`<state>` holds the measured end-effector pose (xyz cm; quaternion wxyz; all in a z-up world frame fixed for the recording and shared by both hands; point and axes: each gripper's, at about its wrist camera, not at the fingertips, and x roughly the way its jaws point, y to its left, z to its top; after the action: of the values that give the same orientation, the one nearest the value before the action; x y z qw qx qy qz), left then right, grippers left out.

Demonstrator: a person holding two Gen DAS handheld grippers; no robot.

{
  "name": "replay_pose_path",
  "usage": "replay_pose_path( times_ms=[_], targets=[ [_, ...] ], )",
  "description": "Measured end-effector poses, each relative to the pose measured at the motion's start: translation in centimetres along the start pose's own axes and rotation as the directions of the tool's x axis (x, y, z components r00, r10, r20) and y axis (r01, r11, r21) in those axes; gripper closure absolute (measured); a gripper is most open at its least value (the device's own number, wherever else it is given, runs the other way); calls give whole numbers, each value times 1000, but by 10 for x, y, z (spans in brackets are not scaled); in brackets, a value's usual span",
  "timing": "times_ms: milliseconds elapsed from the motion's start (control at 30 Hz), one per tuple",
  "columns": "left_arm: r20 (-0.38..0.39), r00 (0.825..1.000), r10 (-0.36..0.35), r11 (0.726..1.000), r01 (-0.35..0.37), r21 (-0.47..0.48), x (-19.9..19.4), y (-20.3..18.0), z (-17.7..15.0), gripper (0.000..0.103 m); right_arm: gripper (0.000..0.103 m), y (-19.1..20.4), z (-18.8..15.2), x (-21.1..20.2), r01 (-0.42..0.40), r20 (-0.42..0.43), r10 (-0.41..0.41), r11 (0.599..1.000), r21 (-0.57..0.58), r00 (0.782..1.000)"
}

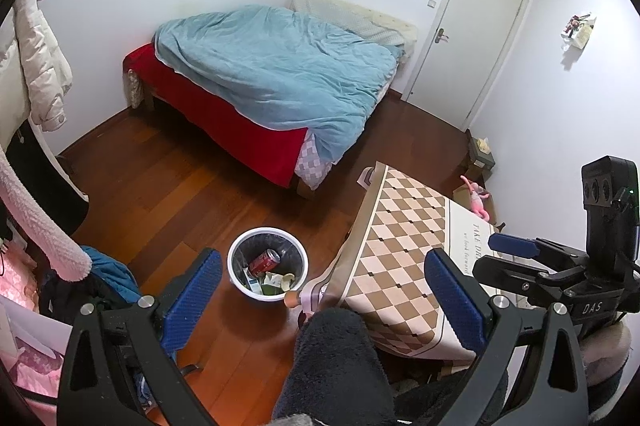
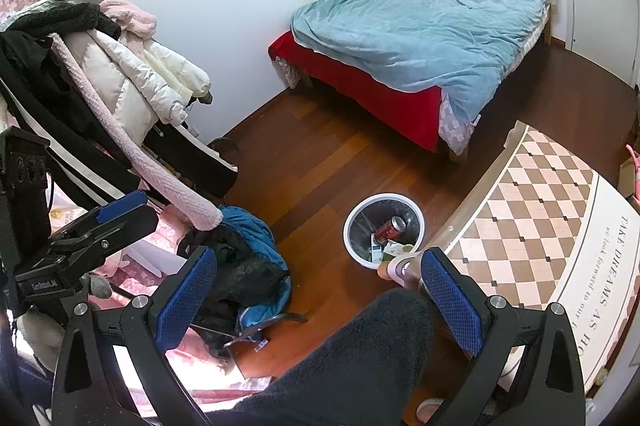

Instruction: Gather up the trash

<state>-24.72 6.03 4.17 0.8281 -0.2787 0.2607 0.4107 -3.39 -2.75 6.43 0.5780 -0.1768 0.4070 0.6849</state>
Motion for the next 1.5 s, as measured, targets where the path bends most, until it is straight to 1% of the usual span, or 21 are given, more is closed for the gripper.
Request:
replay_pose_path(
  times_ms=[467,1500],
  targets=[
    [-3,1000,-27,1000,27,12,1,-5,1,0,0,-6,-2,-14,22,22,-22,1000,14,1000],
    [11,998,-56,998,55,32,-8,-6,1,0,0,-10,-8,-35,32,49,-32,999,5,998]
  ],
)
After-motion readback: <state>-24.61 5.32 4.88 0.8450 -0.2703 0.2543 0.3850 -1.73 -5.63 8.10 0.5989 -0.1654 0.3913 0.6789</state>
